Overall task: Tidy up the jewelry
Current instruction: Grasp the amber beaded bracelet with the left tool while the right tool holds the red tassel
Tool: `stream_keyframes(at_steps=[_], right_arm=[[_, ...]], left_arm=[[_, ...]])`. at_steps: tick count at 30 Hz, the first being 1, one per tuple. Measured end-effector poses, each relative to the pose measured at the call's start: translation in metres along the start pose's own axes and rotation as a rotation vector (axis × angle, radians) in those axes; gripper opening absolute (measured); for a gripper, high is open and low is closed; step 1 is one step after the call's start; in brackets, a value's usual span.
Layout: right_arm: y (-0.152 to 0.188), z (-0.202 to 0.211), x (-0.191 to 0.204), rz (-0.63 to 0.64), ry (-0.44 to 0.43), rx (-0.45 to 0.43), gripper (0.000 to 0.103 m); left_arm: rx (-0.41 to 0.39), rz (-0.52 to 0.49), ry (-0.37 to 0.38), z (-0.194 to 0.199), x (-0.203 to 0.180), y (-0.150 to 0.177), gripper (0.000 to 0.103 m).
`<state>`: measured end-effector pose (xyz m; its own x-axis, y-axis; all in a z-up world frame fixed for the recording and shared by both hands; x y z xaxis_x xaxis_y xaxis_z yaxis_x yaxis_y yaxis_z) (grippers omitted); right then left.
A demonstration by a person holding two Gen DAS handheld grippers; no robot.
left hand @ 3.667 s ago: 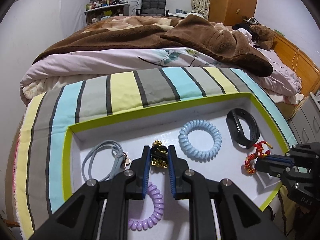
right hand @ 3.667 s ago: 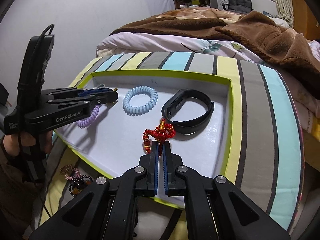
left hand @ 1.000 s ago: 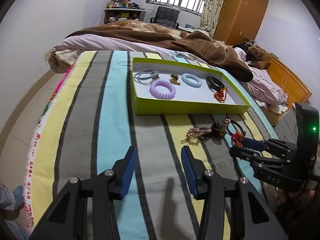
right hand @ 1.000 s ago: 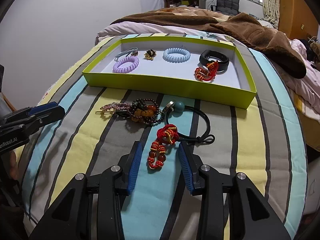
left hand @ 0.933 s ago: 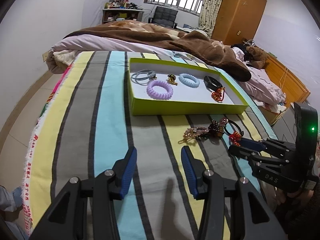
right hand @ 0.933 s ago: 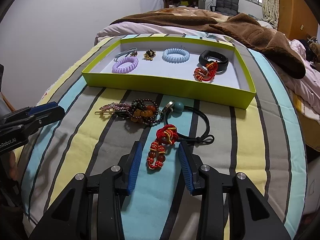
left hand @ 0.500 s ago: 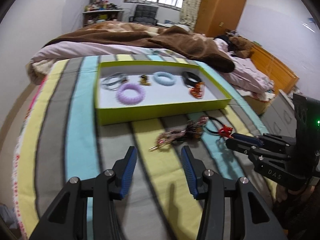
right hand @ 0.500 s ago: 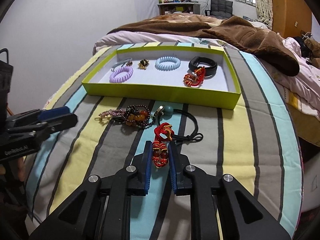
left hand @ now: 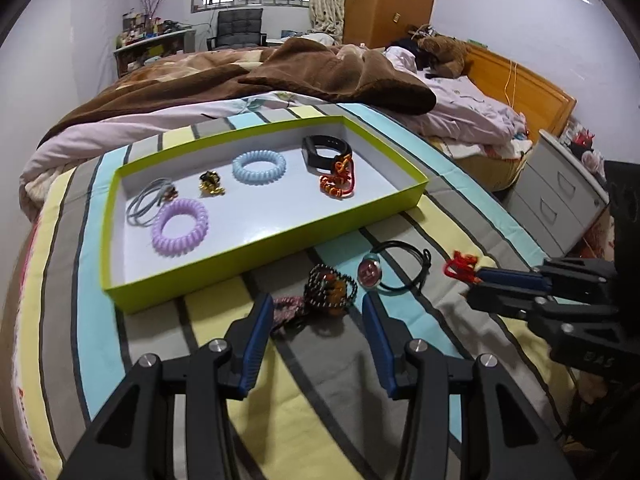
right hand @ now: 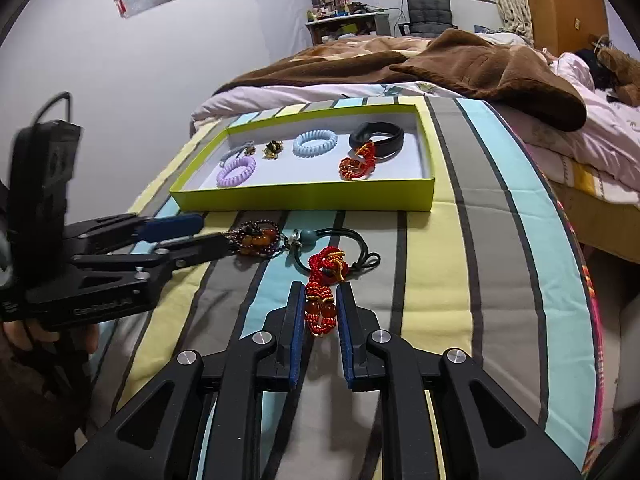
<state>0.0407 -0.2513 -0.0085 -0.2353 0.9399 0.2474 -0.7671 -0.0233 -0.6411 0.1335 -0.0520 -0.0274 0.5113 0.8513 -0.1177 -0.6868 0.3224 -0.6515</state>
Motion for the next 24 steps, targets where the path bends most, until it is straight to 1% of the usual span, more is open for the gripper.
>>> stream_keyframes(at_steps=[2,7,11,15,17,20,22,24], right_arm=[[0.002,0.003,-0.007,-0.027,-0.04,0.0,0.016],[0.007,0.01,-0.019,-0.046,-0.005,-0.011,0.016],[0.008,0.015,-0.024,-0.048,0.004,-0.022,0.016],[0.008,0.017,-0.028,-0.052,-0.004,-0.027,0.016],[0.008,0.018,-0.029,-0.056,-0.008,-0.03,0.016],[0.008,0.019,-0.032,-0.055,-0.008,-0.032,0.016],[0.007,0.018,-0.032,-0.057,-0.01,-0.033,0.016],[0.008,0.018,-0.033,-0.06,-0.013,-0.032,0.016]], left_arm=[[0.011,-0.011,-0.008,-0.004,-0.003,-0.003,0.048],[0.037,-0.088,-0.066,-0.018,-0.017,-0.006,0.048],[0.049,-0.088,-0.075,-0.025,-0.018,-0.007,0.048],[0.07,-0.131,-0.11,-0.035,-0.023,-0.007,0.047],[0.071,-0.135,-0.116,-0.037,-0.025,-0.007,0.045],[0.073,-0.135,-0.11,-0.038,-0.027,-0.008,0.04],[0.077,-0.133,-0.109,-0.04,-0.027,-0.009,0.035],[0.078,-0.132,-0.113,-0.04,-0.028,-0.01,0.032]])
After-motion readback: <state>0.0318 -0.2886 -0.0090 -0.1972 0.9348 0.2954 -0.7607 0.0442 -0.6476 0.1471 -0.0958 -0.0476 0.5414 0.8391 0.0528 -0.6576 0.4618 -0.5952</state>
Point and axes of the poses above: each gripper's, at about its wrist camera, not at the fingertips, and z roughly against the way its jaws point, x to its left, y to its underside, the point moved 2 cm from there along -z, roughly the way its jaws point, and after that the axes turned 1 degree about z, right-handed, at the moved point
